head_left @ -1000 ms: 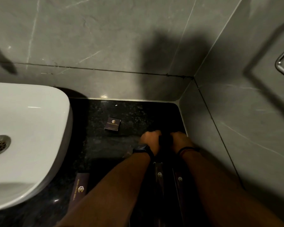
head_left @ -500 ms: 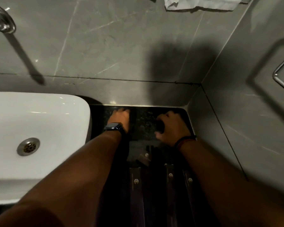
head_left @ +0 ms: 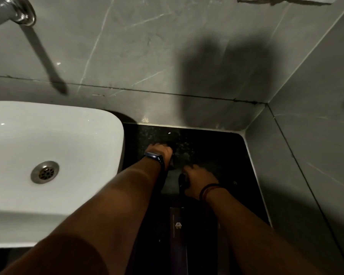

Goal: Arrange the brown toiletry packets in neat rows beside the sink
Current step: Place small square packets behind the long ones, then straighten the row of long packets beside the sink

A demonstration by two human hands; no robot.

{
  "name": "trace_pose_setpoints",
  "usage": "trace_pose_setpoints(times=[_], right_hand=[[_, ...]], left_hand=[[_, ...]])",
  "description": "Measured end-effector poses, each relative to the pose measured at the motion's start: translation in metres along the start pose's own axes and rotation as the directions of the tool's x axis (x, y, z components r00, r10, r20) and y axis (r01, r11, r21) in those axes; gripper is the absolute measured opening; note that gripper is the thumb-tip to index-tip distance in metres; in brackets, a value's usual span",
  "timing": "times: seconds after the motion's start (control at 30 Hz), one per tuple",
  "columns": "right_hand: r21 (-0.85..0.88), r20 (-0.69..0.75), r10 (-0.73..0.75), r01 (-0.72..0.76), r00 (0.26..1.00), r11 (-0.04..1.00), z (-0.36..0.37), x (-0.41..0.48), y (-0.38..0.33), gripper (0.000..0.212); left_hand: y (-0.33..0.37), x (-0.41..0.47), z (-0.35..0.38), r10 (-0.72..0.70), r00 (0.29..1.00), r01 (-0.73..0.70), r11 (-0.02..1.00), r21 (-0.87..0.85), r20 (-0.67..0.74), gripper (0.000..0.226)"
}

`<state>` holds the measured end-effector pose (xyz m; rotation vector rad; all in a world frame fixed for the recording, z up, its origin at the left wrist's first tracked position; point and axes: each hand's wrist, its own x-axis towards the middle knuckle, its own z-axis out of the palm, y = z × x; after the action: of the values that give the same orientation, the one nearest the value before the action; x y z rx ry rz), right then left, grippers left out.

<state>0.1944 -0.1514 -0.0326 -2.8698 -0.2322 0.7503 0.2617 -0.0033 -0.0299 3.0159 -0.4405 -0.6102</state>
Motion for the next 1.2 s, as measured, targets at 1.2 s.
trace_pose_setpoints(times=[1.2], right_hand=[[0.404,0.059,0.29,-0.289,0.955,0.868,0.084,-0.152,-0.054,0.081]], left_hand=[[0.049,-0.257,0.099,-0.646,0.753,0.628,0.65,-0.427,0.124,0.07]])
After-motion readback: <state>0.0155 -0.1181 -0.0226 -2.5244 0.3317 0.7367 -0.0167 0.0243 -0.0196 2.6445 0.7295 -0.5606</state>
